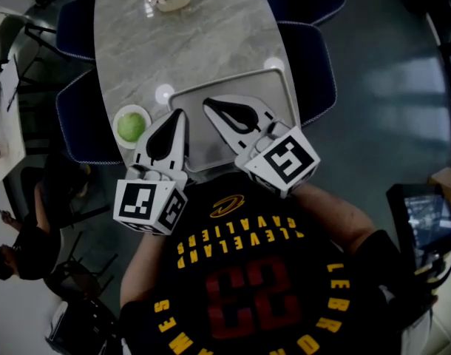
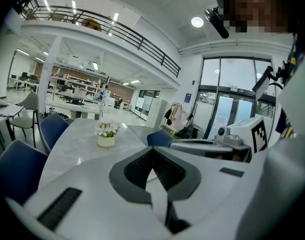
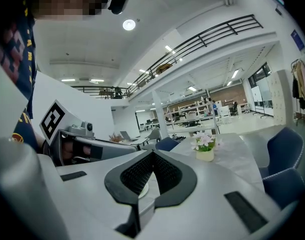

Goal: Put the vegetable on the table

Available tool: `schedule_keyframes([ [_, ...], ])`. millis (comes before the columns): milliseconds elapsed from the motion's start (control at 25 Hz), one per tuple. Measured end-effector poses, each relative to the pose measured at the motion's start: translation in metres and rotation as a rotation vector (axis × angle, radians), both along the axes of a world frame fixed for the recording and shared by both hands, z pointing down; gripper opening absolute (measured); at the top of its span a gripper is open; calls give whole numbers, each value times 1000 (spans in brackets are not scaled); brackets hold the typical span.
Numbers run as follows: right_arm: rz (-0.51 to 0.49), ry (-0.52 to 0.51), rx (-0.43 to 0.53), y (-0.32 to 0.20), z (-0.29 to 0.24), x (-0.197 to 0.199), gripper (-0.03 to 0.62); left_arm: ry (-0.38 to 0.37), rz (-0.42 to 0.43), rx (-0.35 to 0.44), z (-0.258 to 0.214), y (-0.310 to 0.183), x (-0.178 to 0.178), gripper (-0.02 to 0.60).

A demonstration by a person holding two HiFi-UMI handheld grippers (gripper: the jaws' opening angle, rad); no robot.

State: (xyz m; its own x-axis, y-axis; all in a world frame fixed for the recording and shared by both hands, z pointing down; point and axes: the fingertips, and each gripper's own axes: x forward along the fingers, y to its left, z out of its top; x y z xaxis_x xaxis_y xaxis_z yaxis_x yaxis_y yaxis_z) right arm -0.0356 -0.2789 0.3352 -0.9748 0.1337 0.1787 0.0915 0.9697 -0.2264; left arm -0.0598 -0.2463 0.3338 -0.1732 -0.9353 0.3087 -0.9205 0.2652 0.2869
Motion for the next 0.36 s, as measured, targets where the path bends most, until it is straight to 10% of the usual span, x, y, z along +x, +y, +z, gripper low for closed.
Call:
schedule_keyframes([
  [360, -18, -12, 12, 5, 3, -4, 5, -3, -7, -9, 4, 2, -4, 0],
])
